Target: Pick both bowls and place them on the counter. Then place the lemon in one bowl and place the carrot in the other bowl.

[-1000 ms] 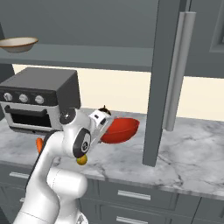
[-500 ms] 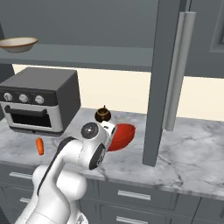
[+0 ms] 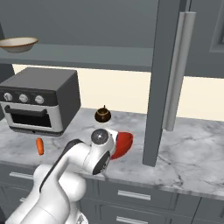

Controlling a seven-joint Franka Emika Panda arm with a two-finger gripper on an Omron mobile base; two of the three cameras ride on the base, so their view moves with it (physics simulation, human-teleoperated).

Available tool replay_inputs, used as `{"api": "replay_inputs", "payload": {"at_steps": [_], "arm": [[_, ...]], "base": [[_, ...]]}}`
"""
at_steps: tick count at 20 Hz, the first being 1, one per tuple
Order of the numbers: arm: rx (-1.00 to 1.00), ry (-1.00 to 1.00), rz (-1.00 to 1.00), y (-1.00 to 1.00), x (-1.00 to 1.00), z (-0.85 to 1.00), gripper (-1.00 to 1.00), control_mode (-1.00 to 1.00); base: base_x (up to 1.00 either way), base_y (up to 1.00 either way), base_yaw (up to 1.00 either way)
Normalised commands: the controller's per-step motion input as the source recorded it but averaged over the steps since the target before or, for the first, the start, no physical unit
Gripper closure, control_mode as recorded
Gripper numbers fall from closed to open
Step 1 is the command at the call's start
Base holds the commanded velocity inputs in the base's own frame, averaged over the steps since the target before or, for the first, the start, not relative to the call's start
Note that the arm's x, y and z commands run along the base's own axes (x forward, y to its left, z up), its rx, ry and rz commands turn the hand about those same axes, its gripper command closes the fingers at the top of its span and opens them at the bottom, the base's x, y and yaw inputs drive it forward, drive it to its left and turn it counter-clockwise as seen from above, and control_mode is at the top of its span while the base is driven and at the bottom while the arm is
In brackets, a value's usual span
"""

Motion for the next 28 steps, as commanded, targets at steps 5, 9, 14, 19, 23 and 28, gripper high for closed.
{"api": "replay_inputs", "payload": {"at_steps": [5, 9, 14, 19, 23, 28], "arm": [[0.01, 0.19, 0.06, 0.0, 0.03, -0.07, 1.0, -1.0], [0.03, 0.17, 0.07, -0.03, 0.04, -0.11, 1.0, -1.0], [0.01, 0.11, 0.04, 0.0, 0.0, 0.01, -1.0, -1.0], [0.0, 0.02, 0.01, 0.05, -0.31, 0.33, -1.0, -1.0], [0.0, 0.0, 0.0, 0.31, -0.48, 0.48, -1.0, -1.0], [0.0, 0.02, -0.02, 0.75, -0.38, 0.33, -1.0, -1.0]], "base": [[0.0, 0.0, 0.0], [0.0, 0.0, 0.0], [0.0, 0.0, 0.0], [0.0, 0.0, 0.0], [0.0, 0.0, 0.0], [0.0, 0.0, 0.0]]}}
